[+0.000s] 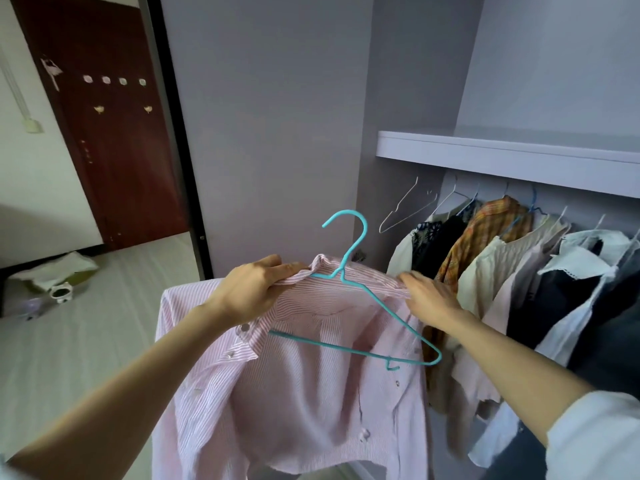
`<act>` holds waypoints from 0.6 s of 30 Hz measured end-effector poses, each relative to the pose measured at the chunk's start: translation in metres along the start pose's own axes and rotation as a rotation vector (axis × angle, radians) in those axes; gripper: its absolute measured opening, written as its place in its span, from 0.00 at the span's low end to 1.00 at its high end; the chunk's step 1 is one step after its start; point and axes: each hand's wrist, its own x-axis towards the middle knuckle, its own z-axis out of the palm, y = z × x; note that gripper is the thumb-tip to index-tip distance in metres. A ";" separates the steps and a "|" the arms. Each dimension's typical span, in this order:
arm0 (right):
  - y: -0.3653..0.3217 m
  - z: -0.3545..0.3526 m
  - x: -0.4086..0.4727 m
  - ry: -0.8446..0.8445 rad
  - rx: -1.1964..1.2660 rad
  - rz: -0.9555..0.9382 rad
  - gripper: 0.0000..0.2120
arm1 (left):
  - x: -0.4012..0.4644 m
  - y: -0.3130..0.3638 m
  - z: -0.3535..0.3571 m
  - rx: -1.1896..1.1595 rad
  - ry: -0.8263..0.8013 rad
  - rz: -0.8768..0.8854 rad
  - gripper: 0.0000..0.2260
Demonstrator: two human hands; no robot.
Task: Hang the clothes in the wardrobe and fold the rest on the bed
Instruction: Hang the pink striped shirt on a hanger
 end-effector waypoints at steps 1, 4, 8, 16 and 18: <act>0.006 0.002 -0.001 0.001 -0.006 0.055 0.16 | -0.001 0.000 0.000 0.001 -0.003 -0.005 0.18; 0.015 0.003 0.000 -0.014 0.014 0.178 0.12 | -0.002 -0.002 0.002 0.073 -0.039 -0.044 0.20; 0.015 0.006 -0.001 0.004 0.033 0.284 0.12 | 0.000 0.006 0.009 0.177 -0.077 -0.083 0.21; 0.021 0.017 -0.018 -0.027 0.039 0.375 0.19 | 0.004 0.018 0.015 0.356 0.019 -0.294 0.23; 0.019 0.013 -0.017 -0.024 0.063 0.366 0.16 | 0.005 0.021 0.016 0.330 0.065 -0.350 0.23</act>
